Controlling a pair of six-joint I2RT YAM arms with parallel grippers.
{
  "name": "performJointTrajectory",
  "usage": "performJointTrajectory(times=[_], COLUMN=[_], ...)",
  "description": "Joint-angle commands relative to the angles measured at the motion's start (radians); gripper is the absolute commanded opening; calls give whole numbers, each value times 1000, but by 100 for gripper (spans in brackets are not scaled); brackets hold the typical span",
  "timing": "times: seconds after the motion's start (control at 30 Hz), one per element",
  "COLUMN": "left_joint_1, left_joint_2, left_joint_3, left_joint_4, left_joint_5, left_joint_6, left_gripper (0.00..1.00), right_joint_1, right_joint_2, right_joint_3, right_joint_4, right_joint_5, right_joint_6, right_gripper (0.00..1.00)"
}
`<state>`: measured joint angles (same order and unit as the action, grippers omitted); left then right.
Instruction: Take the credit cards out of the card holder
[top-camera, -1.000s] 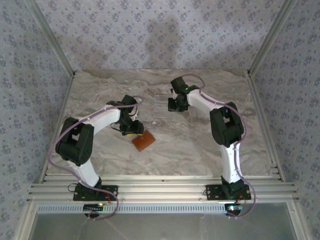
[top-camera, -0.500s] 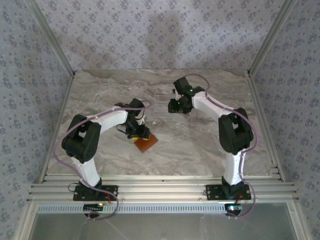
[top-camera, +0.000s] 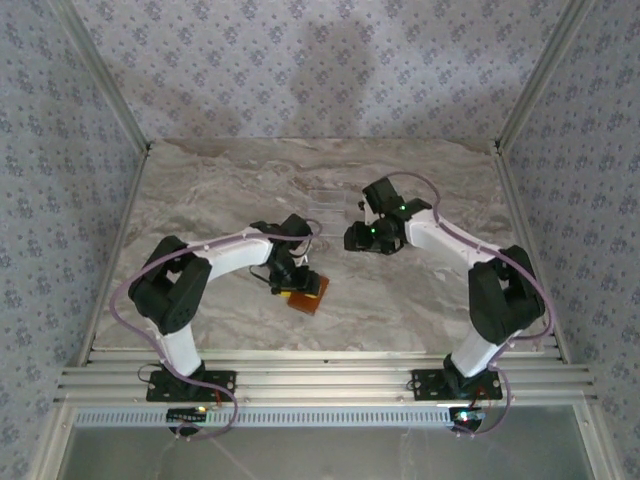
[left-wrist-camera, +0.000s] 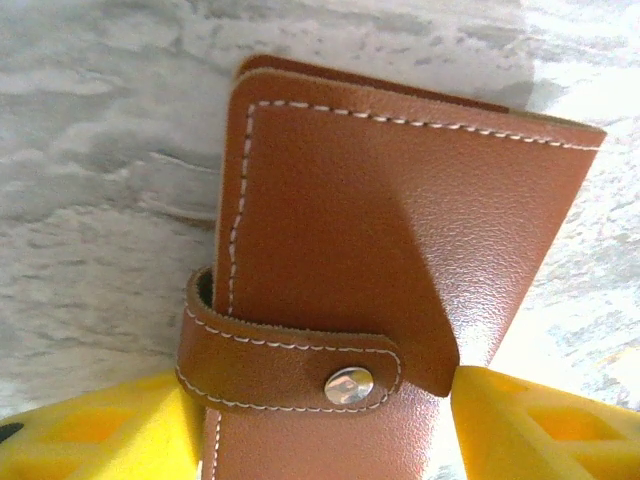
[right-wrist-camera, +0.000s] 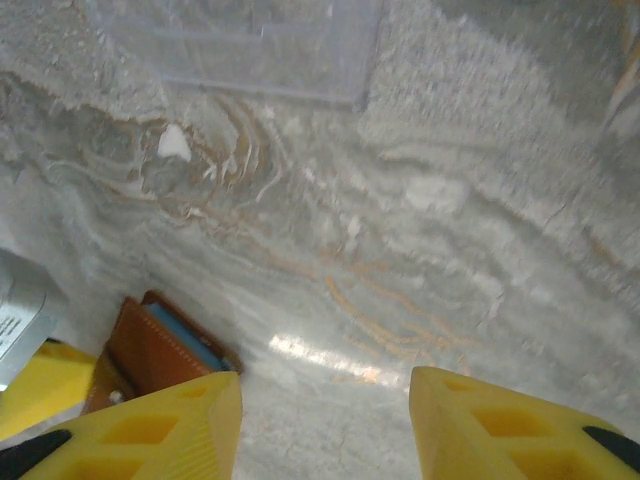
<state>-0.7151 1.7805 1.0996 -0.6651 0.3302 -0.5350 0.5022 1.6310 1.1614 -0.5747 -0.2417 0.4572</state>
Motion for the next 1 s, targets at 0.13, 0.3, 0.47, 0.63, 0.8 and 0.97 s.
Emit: performJointTrajectory(times=[0.13,0.3,0.47,0.63,0.8,0.97], left_joint_1=[8,62,112,118,103,69], left_joint_2=[-76,-134,-160,-145,-128,-95], left_joint_3=[-23,-74,-126,-144,-150,-137], left_joint_4=[53,55,51,18,6,-1], left_joint_5=[-11,-8,10,-3,9,22], left_joint_6=[-87,-89,-72,-54,-43,-34], left_gripper=[63,63,56,45,37,33], right_joint_1=[32,74,130,170,181,183], right_joint_2=[-31,-16,8,14,31,57], right_joint_3=[-123,-189,-237,-282,-321,-327], right_joint_4=[90,186,270,323,395,448], right_joint_5=[-153,-213,-240,-251,-269,-287], right_joint_6=[83,160,239,290,333,354], right_gripper=[54,54,54,53,52,50])
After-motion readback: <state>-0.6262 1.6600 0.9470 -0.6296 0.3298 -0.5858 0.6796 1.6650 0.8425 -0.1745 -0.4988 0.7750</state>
